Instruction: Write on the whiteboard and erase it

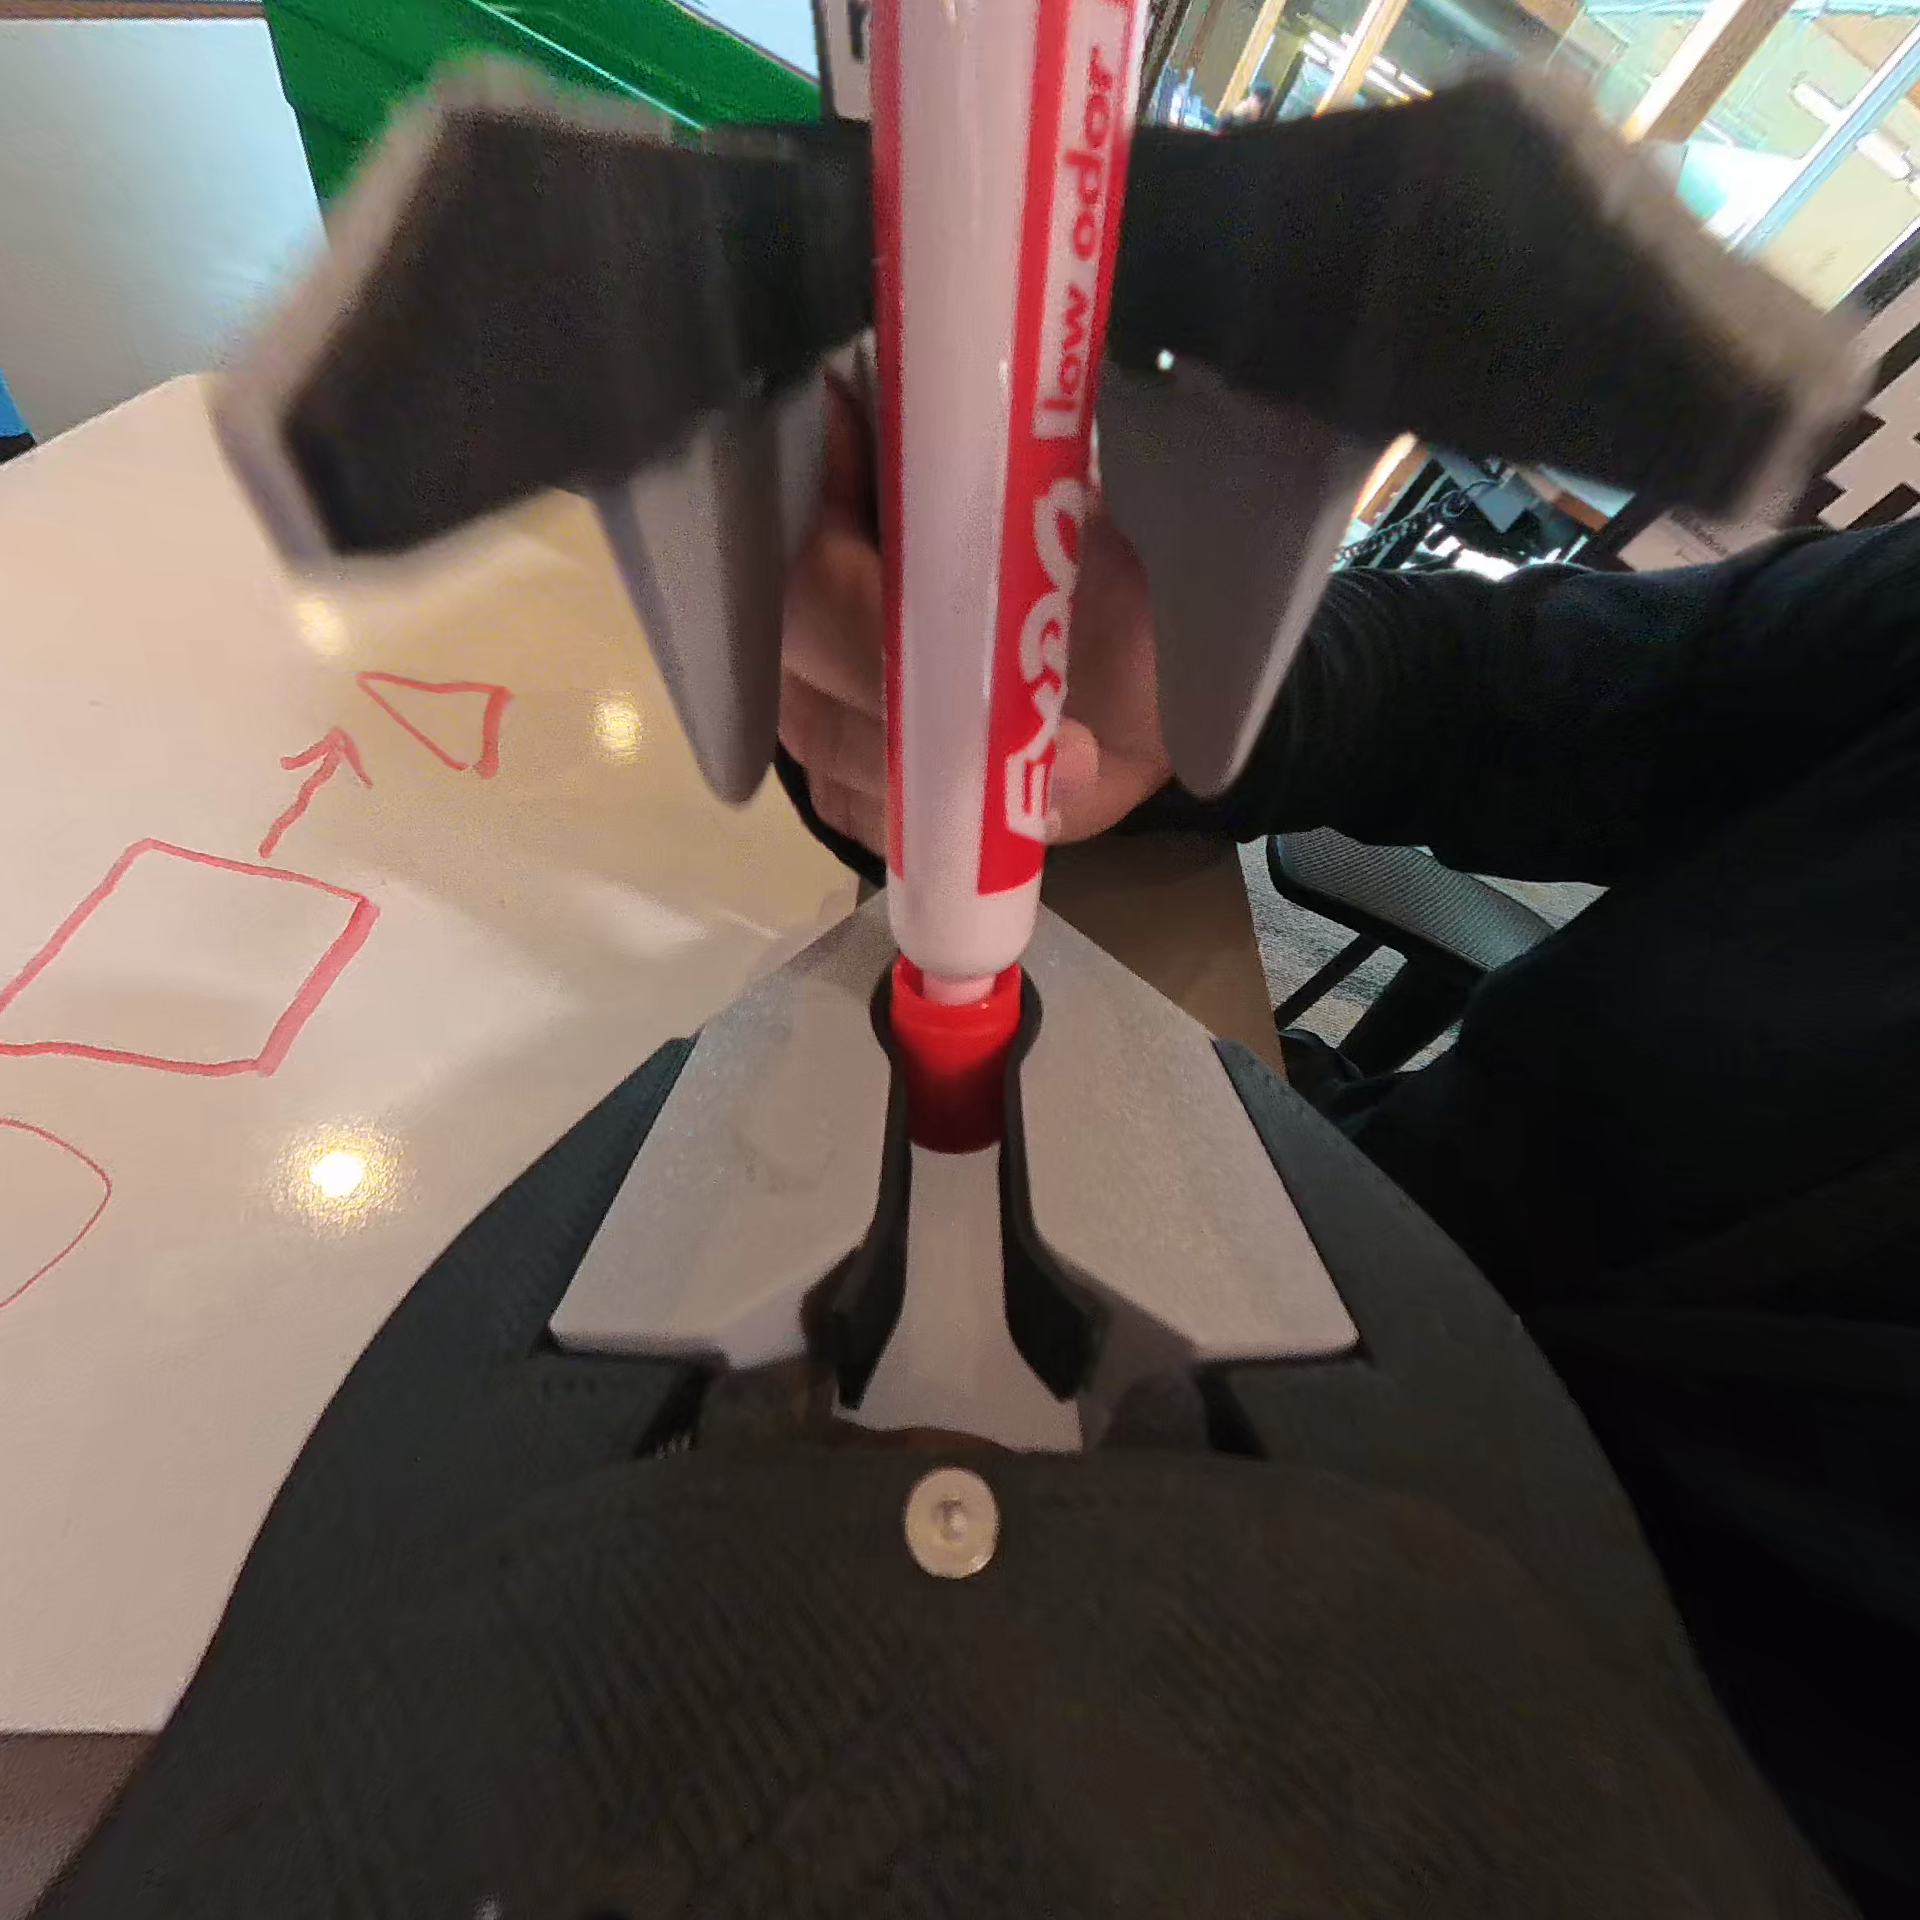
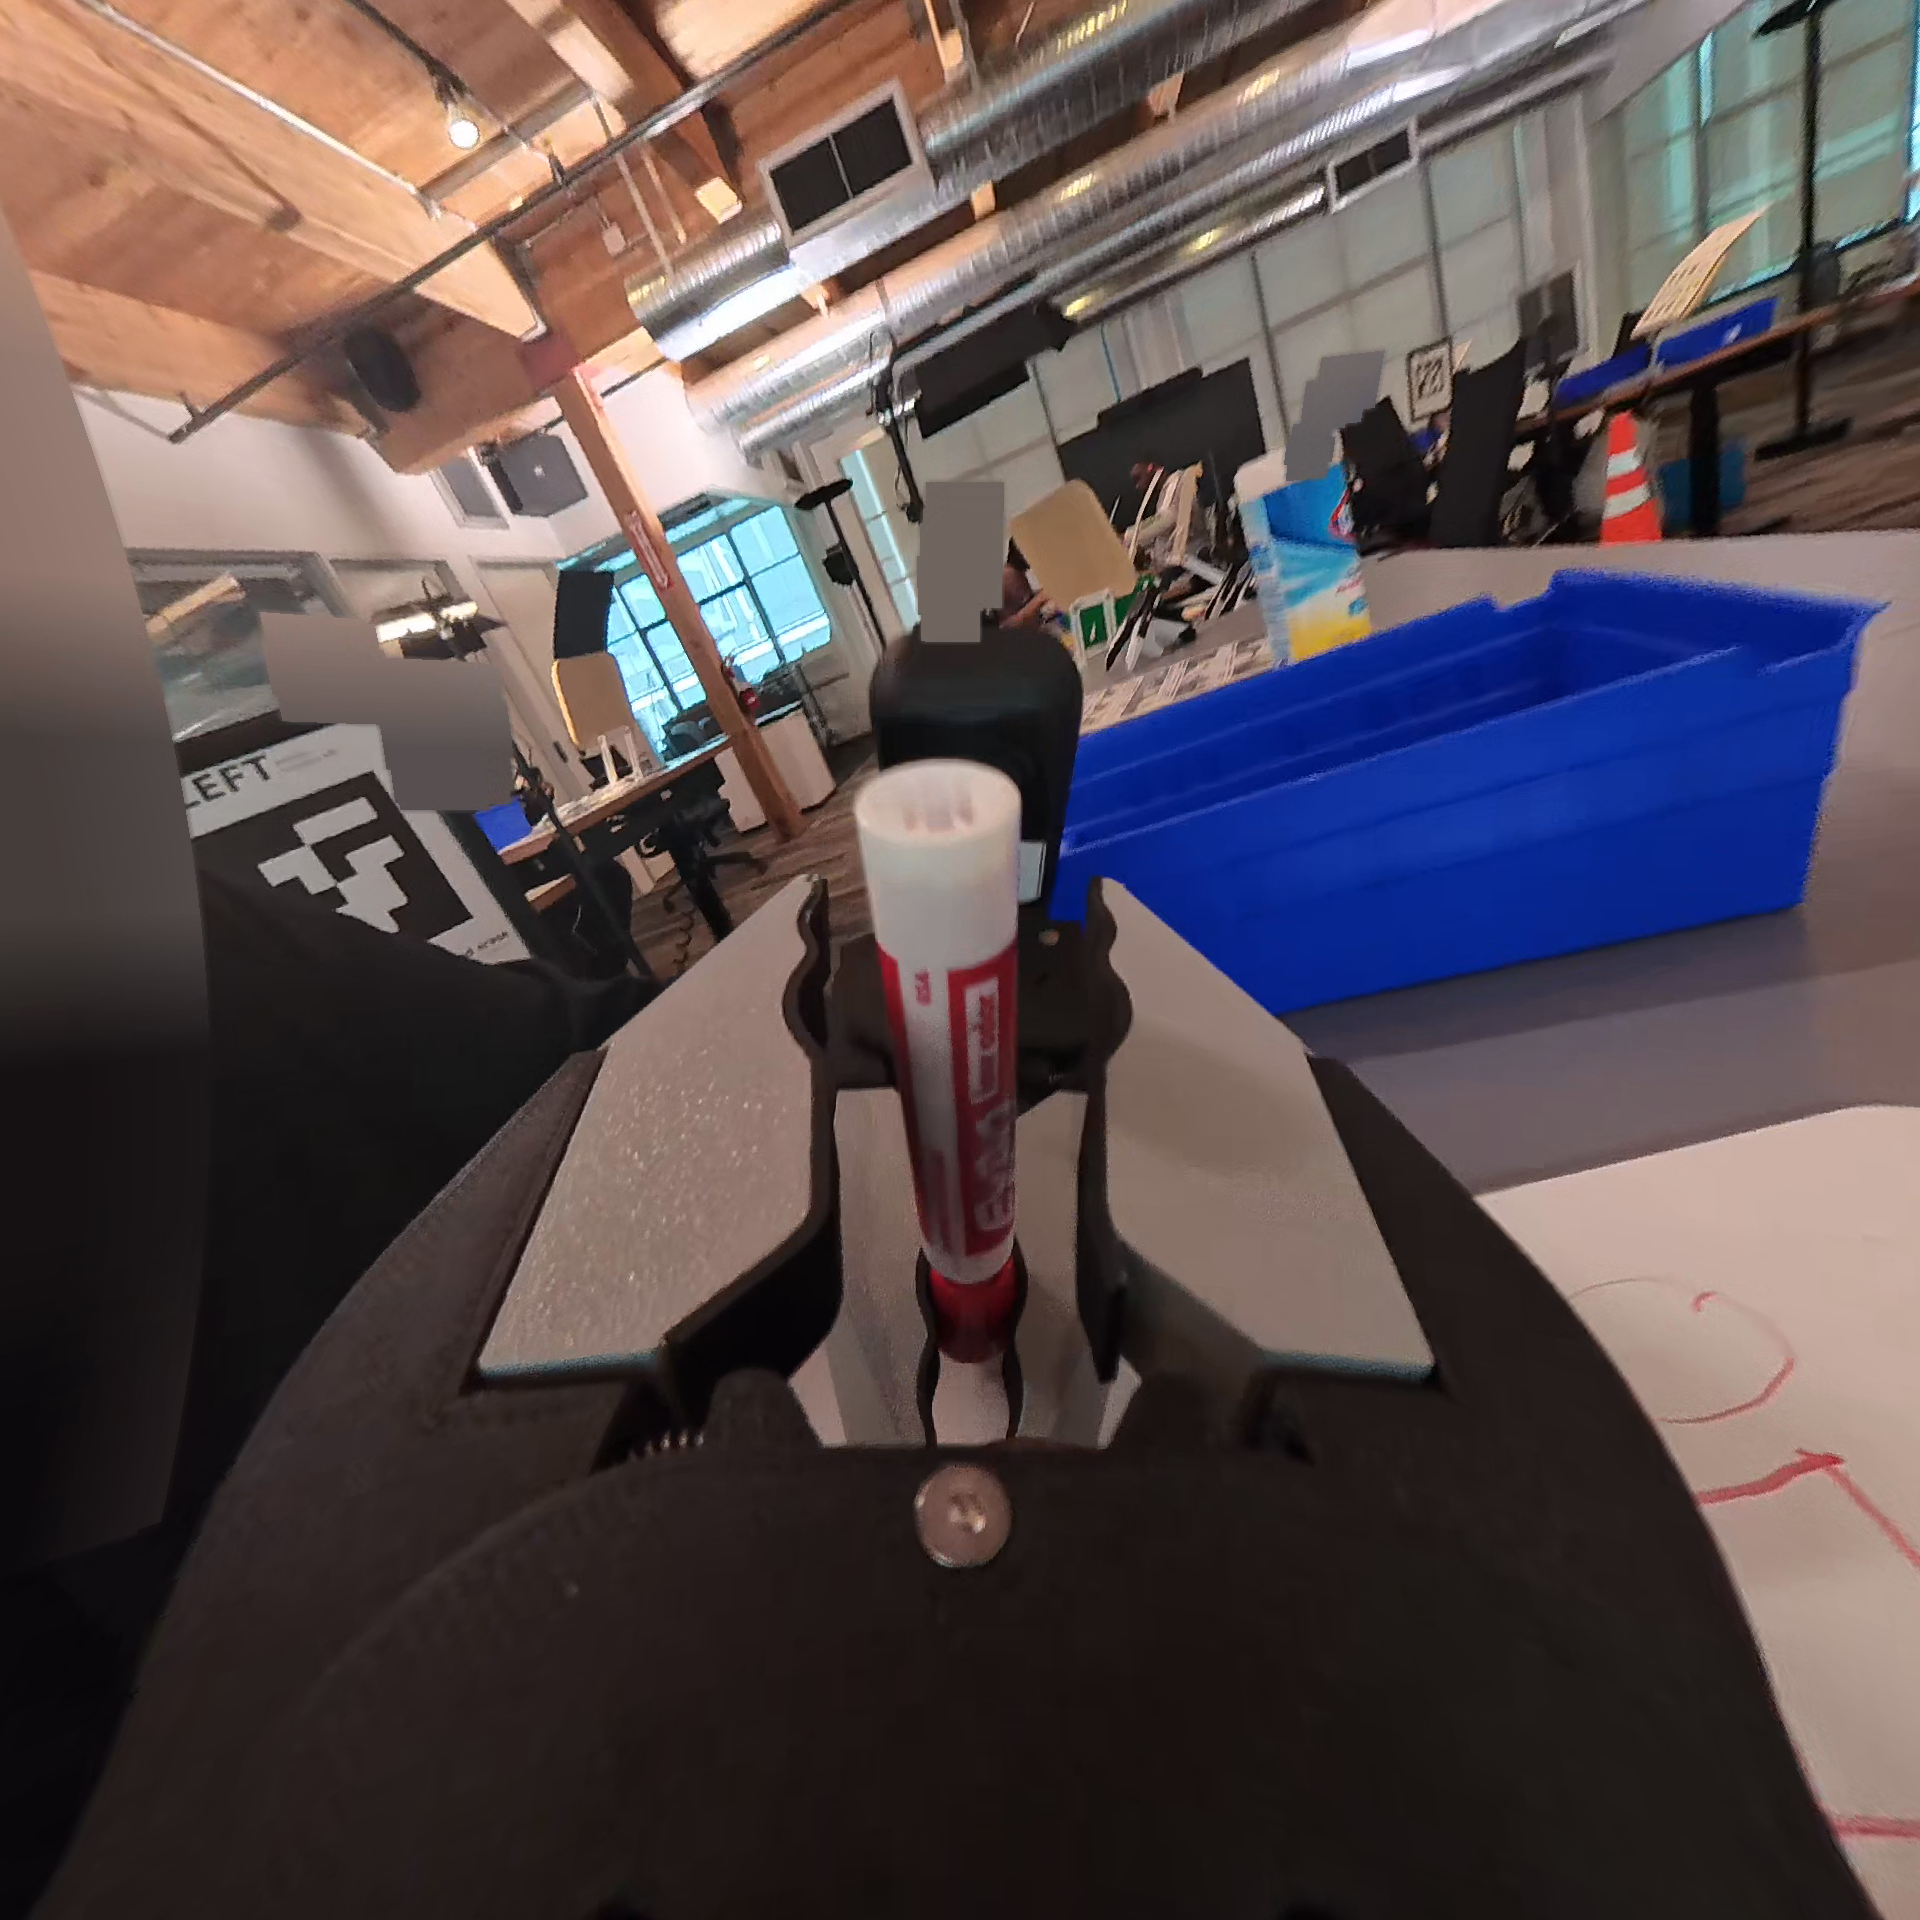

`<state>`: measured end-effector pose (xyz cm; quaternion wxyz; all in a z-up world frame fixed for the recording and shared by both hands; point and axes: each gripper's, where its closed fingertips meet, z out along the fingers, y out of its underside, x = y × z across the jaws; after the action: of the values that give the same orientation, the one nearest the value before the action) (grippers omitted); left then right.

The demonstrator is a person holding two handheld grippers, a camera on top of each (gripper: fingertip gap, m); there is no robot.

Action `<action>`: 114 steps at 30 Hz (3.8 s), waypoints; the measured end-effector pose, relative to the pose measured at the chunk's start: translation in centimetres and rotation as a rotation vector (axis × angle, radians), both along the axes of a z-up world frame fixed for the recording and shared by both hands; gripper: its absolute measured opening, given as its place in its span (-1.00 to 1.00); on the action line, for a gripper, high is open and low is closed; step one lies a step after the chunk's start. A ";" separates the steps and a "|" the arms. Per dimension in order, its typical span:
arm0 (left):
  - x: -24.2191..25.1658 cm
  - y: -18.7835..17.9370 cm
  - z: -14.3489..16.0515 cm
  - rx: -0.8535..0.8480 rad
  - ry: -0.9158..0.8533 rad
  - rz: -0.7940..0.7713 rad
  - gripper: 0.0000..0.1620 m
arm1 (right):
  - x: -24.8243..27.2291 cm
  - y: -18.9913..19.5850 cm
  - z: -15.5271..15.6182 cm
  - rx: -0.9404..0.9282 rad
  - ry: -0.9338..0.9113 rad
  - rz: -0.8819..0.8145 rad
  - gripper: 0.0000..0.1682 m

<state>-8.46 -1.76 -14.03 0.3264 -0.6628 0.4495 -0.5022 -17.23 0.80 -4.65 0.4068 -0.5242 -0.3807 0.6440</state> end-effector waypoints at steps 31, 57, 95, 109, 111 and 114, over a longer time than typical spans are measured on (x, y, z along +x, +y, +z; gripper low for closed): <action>0.8 -0.7 -1.7 0.051 0.117 -0.021 -0.92 | 2.1 0.3 3.2 0.060 0.047 -0.020 -1.00; 0.9 -0.9 -2.1 0.085 0.149 -0.015 -0.91 | 1.7 -0.5 2.9 0.200 -0.026 -0.072 -1.00; 0.8 -0.5 -1.6 -0.011 0.101 0.020 -0.92 | 0.6 0.0 0.8 0.109 -0.035 -0.077 -0.82; 1.2 -0.8 -1.6 0.051 0.111 0.008 -0.92 | 0.3 -1.0 1.0 0.110 0.016 -0.018 -0.83; 0.9 -0.2 -1.3 0.023 0.090 0.037 -0.92 | 0.6 0.1 0.8 0.123 -0.008 -0.116 -0.83; 0.6 1.0 -1.5 0.008 0.100 0.102 -0.91 | 0.9 1.4 0.3 0.135 -0.057 -0.233 -0.84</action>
<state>-7.82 -0.80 -15.54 0.3315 -0.7078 0.4328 -0.4493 -16.31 2.18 -4.33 0.5023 -0.5543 -0.3712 0.5502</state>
